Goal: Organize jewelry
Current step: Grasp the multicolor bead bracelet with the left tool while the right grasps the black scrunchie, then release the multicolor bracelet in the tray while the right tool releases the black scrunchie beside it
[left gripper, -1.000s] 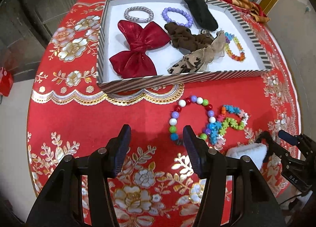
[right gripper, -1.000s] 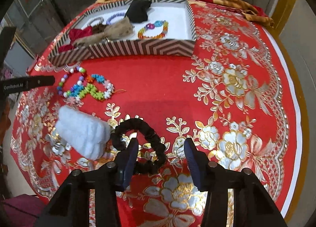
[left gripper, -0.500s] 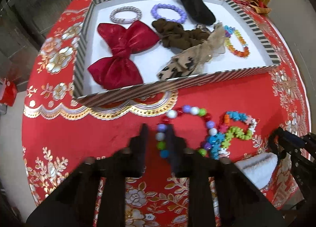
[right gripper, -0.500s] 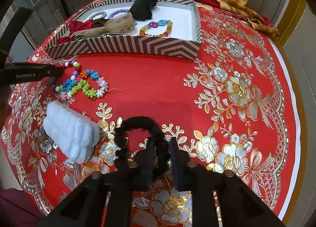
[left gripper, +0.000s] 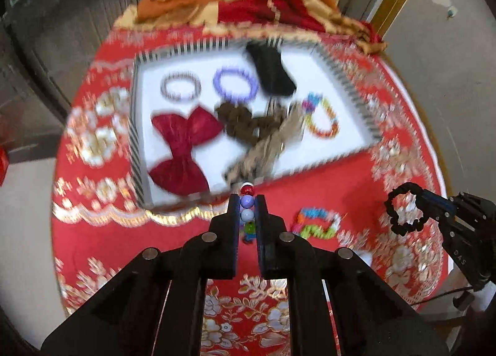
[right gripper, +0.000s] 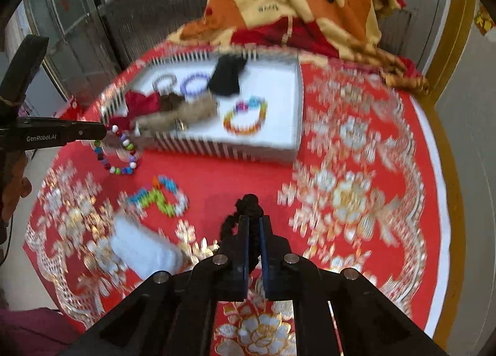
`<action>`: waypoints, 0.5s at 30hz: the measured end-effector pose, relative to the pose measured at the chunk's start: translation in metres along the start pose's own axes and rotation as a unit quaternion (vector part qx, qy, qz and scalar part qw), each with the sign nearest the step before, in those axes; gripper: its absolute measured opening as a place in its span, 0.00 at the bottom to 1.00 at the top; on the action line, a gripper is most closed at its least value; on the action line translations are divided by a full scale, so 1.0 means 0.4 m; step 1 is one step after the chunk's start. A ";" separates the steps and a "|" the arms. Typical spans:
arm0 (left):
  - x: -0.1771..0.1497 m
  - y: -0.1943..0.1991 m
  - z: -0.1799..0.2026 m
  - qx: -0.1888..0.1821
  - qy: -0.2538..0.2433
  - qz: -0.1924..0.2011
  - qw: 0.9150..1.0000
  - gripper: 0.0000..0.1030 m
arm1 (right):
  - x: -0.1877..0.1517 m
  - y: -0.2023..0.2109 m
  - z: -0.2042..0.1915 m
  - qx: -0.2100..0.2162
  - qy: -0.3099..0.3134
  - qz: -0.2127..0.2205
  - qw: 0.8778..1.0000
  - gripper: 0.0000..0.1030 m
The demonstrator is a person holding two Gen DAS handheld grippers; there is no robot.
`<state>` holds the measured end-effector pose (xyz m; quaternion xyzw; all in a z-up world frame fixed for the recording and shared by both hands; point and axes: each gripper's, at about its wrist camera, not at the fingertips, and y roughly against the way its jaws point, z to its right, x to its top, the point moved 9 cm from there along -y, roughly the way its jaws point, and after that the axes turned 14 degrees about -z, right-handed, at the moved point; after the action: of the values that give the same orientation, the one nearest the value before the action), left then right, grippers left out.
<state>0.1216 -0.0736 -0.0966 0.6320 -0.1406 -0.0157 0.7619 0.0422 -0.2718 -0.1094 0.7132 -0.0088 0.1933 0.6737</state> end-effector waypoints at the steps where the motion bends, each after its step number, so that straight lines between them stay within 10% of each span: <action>1: 0.014 0.020 0.001 -0.002 -0.002 0.006 1.000 0.08 | 0.016 0.014 0.000 0.000 0.003 0.007 1.000 0.05; 15: 0.222 0.103 -0.062 0.010 0.009 0.038 0.999 0.08 | 0.308 0.037 0.050 0.023 -0.001 0.060 0.998 0.06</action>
<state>0.2063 -0.0596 -0.0433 0.6340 -0.1580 0.0204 0.7568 0.1573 -0.2618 -0.0602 0.7266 -0.0482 0.2332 0.6445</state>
